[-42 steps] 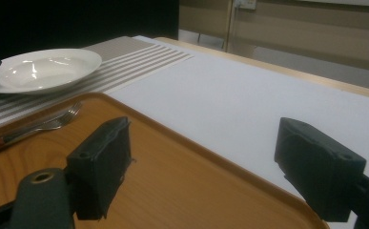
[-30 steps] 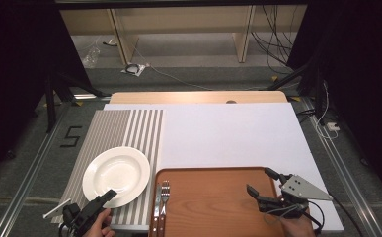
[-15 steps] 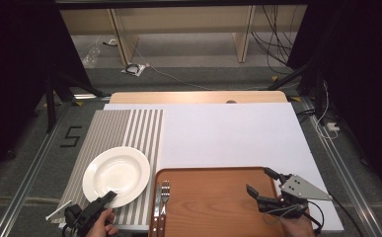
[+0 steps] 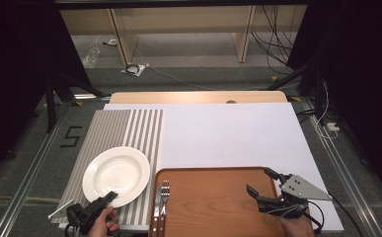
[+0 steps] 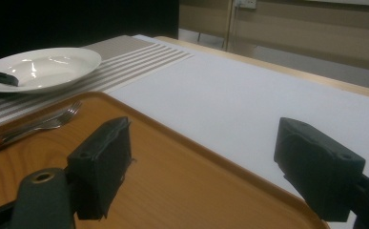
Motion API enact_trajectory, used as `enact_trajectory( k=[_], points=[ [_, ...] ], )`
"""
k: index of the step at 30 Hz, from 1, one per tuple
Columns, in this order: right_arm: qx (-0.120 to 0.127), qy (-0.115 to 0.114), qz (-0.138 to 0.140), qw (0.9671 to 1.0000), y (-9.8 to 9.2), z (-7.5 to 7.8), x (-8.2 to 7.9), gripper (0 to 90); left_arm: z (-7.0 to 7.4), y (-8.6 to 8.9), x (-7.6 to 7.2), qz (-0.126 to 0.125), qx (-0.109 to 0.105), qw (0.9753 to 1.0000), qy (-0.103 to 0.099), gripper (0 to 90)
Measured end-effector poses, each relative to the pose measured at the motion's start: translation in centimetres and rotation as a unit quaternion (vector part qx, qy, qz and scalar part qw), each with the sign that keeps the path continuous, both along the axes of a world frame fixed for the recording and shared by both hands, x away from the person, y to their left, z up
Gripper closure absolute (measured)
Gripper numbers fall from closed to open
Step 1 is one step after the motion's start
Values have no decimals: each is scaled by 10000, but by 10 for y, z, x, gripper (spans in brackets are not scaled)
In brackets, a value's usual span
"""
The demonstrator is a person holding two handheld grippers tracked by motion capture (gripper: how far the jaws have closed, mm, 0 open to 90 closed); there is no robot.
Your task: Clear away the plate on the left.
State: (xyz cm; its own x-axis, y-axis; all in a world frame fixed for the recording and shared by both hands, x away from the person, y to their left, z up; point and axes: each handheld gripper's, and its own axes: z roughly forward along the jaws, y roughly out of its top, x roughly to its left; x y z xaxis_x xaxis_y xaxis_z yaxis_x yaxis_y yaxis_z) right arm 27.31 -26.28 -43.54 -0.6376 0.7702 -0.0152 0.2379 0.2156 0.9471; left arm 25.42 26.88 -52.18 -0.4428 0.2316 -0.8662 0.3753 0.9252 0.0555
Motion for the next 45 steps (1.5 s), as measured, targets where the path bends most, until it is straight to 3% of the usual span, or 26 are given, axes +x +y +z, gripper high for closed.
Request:
enact_trajectory(
  k=[6,8,10,17,24,38,45],
  points=[
    [-4,-2,2,10000,0,0,0,210,-3,2,-4,227,-285,9993,-107,791],
    [-7,-4,2,10000,0,0,0,209,0,2,-3,167,-212,9996,-80,808],
    [-9,3,6,10000,0,0,0,210,-3,1,-4,144,-355,9993,-51,805],
    [-5,-2,11,10000,0,0,0,210,2,2,-5,193,-414,9986,-262,803],
    [-18,6,14,10000,0,0,0,210,4,3,-5,135,-471,9983,-311,799],
    [-16,-3,10,10000,-1,0,0,210,11,-8,-5,-210,-599,9968,-478,789],
    [-10,-5,7,10000,-1,0,0,210,13,-19,-5,-452,-716,9950,-535,786]
  ],
)
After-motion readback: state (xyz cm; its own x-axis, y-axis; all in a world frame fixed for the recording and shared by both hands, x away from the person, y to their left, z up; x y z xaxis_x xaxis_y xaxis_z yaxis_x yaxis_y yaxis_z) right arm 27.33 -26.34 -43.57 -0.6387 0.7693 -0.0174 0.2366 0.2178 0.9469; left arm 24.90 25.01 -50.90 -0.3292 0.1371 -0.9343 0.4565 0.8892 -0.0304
